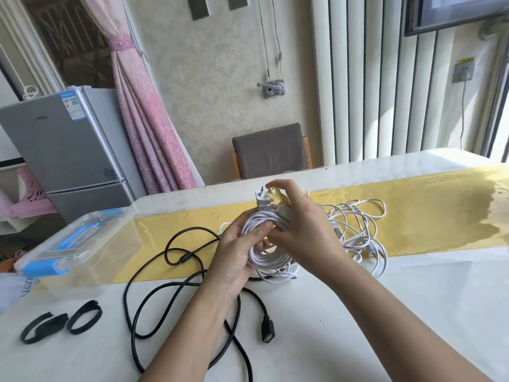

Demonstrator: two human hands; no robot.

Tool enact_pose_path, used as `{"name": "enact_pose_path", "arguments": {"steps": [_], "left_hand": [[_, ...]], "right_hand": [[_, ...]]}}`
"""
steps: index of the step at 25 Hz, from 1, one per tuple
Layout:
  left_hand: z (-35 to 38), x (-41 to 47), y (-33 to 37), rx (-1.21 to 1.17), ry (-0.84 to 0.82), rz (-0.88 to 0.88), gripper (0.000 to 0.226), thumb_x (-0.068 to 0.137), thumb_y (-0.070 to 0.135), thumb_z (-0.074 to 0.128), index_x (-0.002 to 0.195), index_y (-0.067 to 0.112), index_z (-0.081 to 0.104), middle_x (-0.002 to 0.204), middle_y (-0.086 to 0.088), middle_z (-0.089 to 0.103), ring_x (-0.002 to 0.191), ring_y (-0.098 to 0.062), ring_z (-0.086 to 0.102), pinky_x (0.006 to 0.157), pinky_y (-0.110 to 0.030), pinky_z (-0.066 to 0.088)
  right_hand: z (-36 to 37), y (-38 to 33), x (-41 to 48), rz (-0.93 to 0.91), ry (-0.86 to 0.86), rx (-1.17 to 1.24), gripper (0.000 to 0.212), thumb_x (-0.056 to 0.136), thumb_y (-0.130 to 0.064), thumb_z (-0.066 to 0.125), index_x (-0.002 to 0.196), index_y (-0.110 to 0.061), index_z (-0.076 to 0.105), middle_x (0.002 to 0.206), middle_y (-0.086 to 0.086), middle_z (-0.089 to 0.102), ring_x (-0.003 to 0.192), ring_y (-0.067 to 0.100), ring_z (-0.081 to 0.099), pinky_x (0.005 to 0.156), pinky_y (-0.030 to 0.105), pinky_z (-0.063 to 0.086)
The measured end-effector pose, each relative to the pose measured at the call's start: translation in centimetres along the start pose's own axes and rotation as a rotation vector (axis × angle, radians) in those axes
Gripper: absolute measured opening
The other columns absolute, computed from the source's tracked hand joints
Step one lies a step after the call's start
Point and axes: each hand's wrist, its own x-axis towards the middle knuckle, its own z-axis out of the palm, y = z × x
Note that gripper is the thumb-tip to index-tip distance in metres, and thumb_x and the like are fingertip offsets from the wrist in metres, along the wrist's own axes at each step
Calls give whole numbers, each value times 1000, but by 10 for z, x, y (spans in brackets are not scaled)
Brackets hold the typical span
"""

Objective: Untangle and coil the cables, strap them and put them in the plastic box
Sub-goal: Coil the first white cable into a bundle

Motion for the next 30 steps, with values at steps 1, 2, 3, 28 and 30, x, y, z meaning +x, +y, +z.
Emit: {"name": "enact_pose_path", "arguments": {"steps": [1,2,3,28,30], "left_hand": [[-2,0,2,-1,-10,-24,23,70,13,70,93,15,72,77,-2,61,62,-12,46,57,-19,48],[-3,-1,4,4,-28,-44,21,71,12,69,91,13,72,69,0,59,58,-10,44,55,-18,48],[-3,-2,6,6,-50,-58,20,71,12,66,91,11,70,60,4,55,53,-8,42,53,-17,46],[-15,1,10,284,65,84,18,68,25,79,84,17,77,64,2,61,53,-6,45,50,-18,33],[-18,2,10,310,48,85,18,69,23,80,86,17,77,67,-2,58,55,-8,43,47,-16,31]], "right_hand": [[-1,-1,0,0,-16,10,65,64,-5,65,119,-33,45,73,-5,62,84,20,51,63,23,38],[-1,-1,1,8,-33,24,64,63,-5,65,118,-32,45,74,-5,62,82,20,53,63,24,40],[-3,-2,1,17,-53,34,64,63,-4,65,117,-32,46,74,-5,62,80,20,54,64,25,42],[-29,9,15,175,-208,61,19,90,-31,61,82,-13,65,68,-11,59,50,-2,43,53,18,33],[-35,9,15,125,-284,-40,19,88,-33,64,81,-15,66,59,-16,56,49,-2,43,50,14,31]]}}
